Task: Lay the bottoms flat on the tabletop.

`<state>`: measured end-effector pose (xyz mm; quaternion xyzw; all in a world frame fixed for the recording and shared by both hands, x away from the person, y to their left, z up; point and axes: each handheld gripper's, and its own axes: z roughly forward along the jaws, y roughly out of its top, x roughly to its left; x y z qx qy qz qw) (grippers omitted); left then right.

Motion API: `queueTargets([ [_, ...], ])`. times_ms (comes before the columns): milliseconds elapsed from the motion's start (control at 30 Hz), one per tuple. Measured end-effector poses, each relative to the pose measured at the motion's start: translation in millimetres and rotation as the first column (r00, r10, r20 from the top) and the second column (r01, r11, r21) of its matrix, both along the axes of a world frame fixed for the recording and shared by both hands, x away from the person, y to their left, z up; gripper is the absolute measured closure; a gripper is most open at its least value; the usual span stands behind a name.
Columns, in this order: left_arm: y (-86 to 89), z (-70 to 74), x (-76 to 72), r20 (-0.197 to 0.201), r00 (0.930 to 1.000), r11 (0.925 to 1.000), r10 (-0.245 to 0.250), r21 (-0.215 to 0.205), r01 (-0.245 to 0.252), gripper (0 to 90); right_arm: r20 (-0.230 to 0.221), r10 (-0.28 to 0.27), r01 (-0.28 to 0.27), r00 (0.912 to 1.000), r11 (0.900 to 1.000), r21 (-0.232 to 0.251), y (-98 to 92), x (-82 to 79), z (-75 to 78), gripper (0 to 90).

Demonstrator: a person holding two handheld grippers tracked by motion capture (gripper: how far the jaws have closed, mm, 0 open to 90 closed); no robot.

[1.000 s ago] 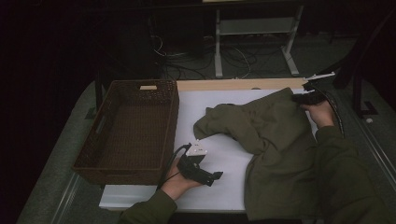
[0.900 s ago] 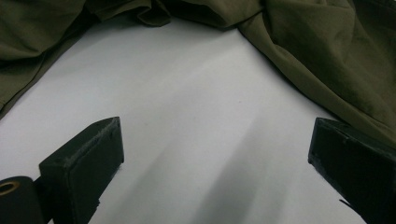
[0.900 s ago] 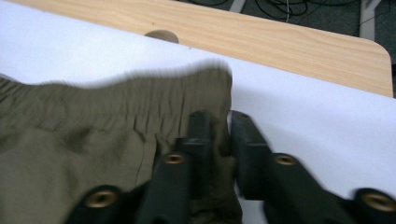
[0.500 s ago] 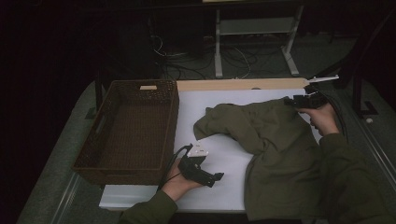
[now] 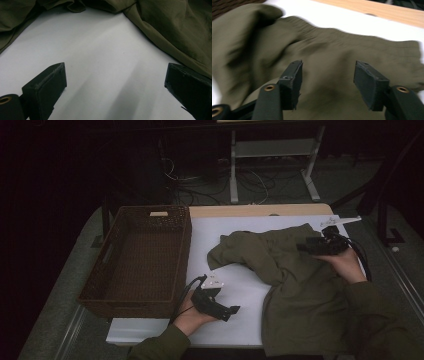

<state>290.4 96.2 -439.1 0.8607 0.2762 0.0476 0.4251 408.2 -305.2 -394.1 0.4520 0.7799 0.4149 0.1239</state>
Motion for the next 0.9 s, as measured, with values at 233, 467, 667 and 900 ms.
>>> queueTargets([
  [233, 0.5, 0.3, -0.3, 0.002, 1.0, 1.0, 0.002, -0.002, -0.002, 3.9, 0.017, 0.081, -0.08, 0.9966, 0.997, -0.022, 18.6, -31.5, 0.8, 41.9],
  [467, 1.5, 0.5, -0.5, 0.0, 1.0, 1.0, 0.003, -0.001, -0.003, 4.0, 0.031, 0.163, -0.163, 0.9862, 0.987, 0.004, 36.0, -58.3, 4.1, 46.8],
  [667, -0.7, 0.2, -0.4, 0.004, 1.0, 1.0, -0.002, 0.001, 0.002, 4.2, 0.037, 0.243, -0.243, 0.9693, 0.97, -0.012, 55.9, -70.5, 2.7, 50.5],
  [900, -0.4, -0.8, -0.4, -0.001, 1.0, 1.0, -0.008, 0.002, 0.008, 4.7, 0.017, 0.288, -0.287, 0.9574, 0.956, -0.064, 75.5, -65.3, -5.5, 50.1],
])
